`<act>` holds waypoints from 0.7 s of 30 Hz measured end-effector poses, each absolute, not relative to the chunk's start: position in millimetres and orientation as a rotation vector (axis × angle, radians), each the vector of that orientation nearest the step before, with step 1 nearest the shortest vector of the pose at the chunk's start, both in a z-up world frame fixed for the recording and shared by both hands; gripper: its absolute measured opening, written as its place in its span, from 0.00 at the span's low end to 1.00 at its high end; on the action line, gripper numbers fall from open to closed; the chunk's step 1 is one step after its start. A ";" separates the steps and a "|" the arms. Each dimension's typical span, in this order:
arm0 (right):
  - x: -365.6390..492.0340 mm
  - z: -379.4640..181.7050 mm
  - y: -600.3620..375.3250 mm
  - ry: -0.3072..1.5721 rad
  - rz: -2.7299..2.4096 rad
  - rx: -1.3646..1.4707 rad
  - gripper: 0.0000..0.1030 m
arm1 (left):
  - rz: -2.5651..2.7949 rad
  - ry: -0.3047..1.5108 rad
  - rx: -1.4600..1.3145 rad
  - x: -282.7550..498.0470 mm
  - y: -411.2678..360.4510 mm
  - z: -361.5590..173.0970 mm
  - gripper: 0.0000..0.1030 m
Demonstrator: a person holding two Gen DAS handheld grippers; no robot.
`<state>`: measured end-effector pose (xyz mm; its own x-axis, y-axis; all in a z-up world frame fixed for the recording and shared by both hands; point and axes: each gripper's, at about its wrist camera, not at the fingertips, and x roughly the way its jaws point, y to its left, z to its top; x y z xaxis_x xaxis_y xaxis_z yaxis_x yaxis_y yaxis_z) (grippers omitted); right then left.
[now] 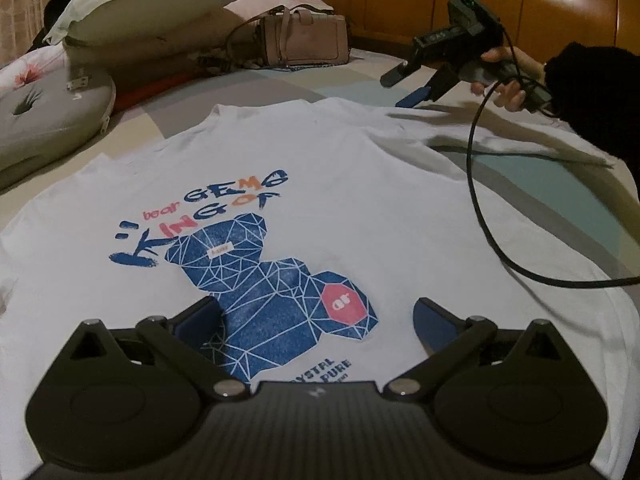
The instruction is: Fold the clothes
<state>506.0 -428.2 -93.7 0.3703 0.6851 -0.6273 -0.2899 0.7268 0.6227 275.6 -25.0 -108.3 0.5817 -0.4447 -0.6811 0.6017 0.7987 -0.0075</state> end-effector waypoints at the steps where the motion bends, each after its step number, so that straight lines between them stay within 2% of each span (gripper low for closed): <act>1: 507.8 -96.5 -430.4 1.020 0.685 0.482 0.82 | -0.618 0.724 0.233 276.0 -24.9 -108.6 0.99; 5: 508.7 -104.5 -437.0 1.049 0.760 0.529 0.77 | -0.613 0.718 0.235 276.5 -26.4 -109.3 0.99; 7: 507.3 -108.0 -444.5 1.060 0.777 0.548 0.65 | -0.615 0.713 0.235 275.7 -25.8 -109.3 0.99; 9: 507.0 -116.1 -456.2 1.062 0.773 0.590 0.46 | -0.615 0.711 0.231 276.6 -25.6 -109.7 0.99; 10: 509.8 -120.2 -456.7 1.056 0.772 0.611 0.40 | -0.614 0.710 0.231 277.1 -25.9 -110.1 0.99; 17: 532.0 -122.5 -412.2 1.009 0.785 0.536 0.40 | -0.615 0.704 0.223 278.8 -26.7 -111.2 0.99; 18: 529.2 -117.7 -404.0 1.001 0.767 0.467 0.34 | -0.616 0.702 0.223 278.6 -26.5 -111.3 0.99; 19: 525.4 -112.8 -396.3 0.992 0.741 0.390 0.21 | -0.616 0.701 0.222 278.4 -26.2 -111.5 0.99; 21: 518.4 -104.2 -382.4 0.972 0.691 0.251 0.05 | -0.617 0.699 0.222 278.0 -25.9 -111.8 0.99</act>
<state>518.4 -382.4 -104.2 0.3725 0.6398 -0.6722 -0.4242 0.7616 0.4899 278.0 -25.9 -111.8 0.5979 -0.4550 -0.6599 0.5988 0.8009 -0.0097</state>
